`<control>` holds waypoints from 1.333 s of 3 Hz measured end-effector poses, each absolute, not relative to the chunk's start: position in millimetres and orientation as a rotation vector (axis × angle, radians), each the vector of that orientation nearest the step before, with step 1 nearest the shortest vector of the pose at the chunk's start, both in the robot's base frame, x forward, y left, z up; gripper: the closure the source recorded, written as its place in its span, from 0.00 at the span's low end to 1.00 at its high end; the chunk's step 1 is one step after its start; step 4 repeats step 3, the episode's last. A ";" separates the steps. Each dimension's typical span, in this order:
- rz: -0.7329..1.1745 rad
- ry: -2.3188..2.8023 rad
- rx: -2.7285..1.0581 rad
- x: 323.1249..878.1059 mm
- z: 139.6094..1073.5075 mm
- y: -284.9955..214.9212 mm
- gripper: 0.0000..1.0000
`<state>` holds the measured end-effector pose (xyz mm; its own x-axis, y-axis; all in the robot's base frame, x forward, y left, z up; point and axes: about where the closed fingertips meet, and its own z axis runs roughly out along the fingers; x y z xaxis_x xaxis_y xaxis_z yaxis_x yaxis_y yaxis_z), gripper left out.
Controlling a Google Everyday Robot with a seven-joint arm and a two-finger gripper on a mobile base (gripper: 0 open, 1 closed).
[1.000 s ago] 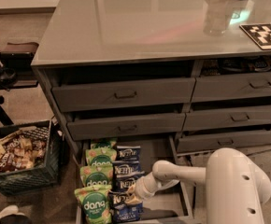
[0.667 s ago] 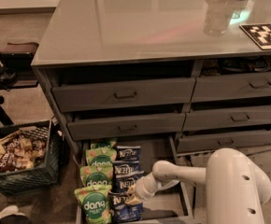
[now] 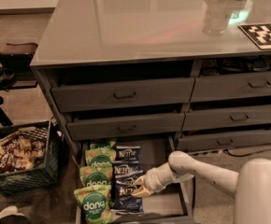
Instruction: Pick blue chip bag from bottom drawer and place on counter
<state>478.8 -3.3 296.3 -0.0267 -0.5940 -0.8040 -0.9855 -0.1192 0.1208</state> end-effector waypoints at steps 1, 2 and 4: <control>1.133 1.548 -1.658 481.9 340.0 -24.1 1.00; 1.230 1.457 -1.542 487.8 376.8 -58.2 1.00; 1.261 1.405 -1.443 496.0 407.2 -89.4 1.00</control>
Offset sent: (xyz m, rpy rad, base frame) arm 0.0120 -0.1103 0.1338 0.4716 0.0889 -0.0094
